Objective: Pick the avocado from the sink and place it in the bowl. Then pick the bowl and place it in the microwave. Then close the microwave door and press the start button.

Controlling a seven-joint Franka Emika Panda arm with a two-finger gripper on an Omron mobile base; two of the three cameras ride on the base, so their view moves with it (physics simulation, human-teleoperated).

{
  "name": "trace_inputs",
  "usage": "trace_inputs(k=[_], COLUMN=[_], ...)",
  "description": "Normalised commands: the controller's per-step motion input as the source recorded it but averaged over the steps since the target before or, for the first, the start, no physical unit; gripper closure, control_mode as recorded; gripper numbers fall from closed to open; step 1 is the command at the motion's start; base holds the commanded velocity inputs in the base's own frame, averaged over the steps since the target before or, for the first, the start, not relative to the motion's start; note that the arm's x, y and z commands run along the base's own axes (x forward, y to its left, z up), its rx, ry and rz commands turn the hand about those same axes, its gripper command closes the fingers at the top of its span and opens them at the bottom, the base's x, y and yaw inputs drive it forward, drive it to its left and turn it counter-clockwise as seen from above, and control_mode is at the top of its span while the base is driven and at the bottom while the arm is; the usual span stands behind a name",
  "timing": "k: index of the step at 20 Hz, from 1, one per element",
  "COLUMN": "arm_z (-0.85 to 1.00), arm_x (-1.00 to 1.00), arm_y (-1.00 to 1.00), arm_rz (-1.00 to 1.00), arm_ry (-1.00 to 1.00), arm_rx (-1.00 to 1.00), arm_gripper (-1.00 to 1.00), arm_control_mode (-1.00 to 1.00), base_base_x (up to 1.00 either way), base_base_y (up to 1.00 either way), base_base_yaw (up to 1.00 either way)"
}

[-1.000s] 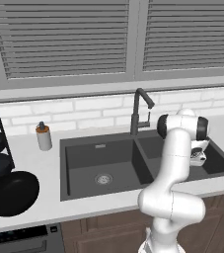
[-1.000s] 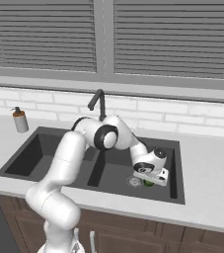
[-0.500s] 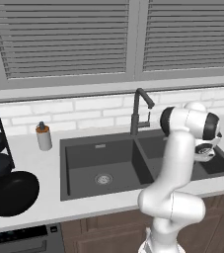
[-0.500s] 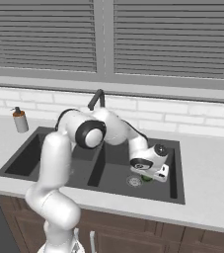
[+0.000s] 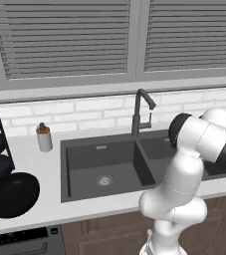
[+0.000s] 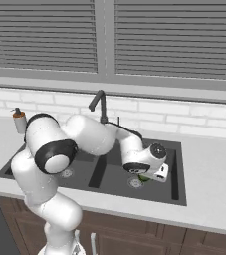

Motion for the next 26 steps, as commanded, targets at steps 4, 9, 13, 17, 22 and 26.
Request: trace_inputs(k=[4, 9, 13, 17, 22, 26], arm_z=[1.0, 1.0, 1.0, 0.81, 0.51, 0.21], arm_x=[-0.54, -0.63, -0.63, -0.58, -0.53, -0.41], arm_y=[0.05, 0.2, 0.61, 0.99, 1.0, 1.0], arm_rz=[0.0, 0.0, 0.0, 0.01, 0.03, 0.02], arm_ry=[0.07, 0.12, 0.15, 0.08, 0.02, 0.01], arm_rx=[0.0, 0.0, 0.0, 0.0, 0.0, -0.01], arm_gripper=[1.0, 1.0, 1.0, 1.0, 1.0, 1.0], arm_control_mode=[-1.0, -1.0, -1.0, -1.0, -1.0, -1.0], base_base_x=[0.0, 0.0, 0.0, 0.0, 0.0, 0.0], base_base_y=[0.0, 0.0, 0.0, 0.0, 0.0, 0.0], base_base_yaw=[0.0, 0.0, 0.0, 0.0, 0.0, 0.0])
